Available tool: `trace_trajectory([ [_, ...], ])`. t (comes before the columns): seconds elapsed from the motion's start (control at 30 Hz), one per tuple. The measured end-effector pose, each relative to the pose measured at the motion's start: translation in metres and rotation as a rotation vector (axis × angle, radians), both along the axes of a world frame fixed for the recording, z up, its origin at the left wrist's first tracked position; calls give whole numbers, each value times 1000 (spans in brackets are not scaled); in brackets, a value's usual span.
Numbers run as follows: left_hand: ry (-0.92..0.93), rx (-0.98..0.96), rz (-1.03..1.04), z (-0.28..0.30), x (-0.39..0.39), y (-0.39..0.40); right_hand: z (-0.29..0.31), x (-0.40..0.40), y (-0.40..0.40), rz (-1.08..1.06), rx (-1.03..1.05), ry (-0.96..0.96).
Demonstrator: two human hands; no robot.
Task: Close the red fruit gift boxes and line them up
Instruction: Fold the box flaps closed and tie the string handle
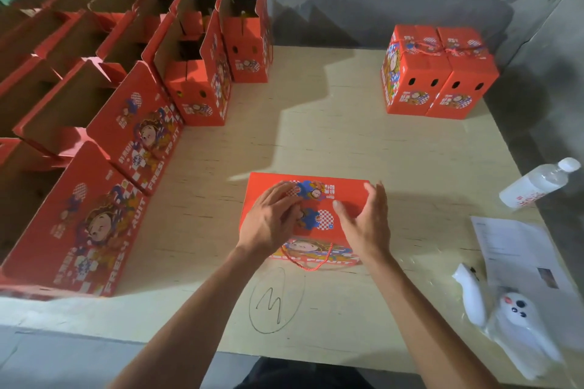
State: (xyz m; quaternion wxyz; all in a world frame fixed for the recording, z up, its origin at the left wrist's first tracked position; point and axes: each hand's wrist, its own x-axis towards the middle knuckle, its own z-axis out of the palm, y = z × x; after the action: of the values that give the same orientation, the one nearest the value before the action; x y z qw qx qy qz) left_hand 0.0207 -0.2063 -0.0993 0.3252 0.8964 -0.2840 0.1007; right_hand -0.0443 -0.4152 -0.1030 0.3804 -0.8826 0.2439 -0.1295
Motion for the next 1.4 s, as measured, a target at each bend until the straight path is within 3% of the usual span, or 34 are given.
trace_trajectory([
  [0.17, 139, 115, 360, 4, -10, -3, 5, -6, -10, 21, 129, 157],
  [0.27, 302, 50, 505, 0, -7, 6, 0, -11, -13, -12, 242, 178],
  [0.4, 600, -97, 606, -2, 2, 20, -8, -14, -17, -79, 447, 70],
  [0.6, 577, -229, 645, -4, 2, 19, -11, -14, -22, -90, 464, 28],
  [0.9, 570, -223, 548, -1, 36, 28, 2, -8, -9, -148, 388, 84],
  [1.07, 348, -245, 602, 2, 63, 19, 7, -2, -4, -70, 362, 119],
  [1.17, 406, -389, 703, -1, 41, -3, 7, -4, 5, -117, 265, 52],
  [1.3, 472, -541, 626, -7, -30, -43, 4, -13, 32, -225, 305, -111],
  [1.4, 443, -593, 614, -8, -53, -49, 2, -19, 42, -274, 249, -57],
])
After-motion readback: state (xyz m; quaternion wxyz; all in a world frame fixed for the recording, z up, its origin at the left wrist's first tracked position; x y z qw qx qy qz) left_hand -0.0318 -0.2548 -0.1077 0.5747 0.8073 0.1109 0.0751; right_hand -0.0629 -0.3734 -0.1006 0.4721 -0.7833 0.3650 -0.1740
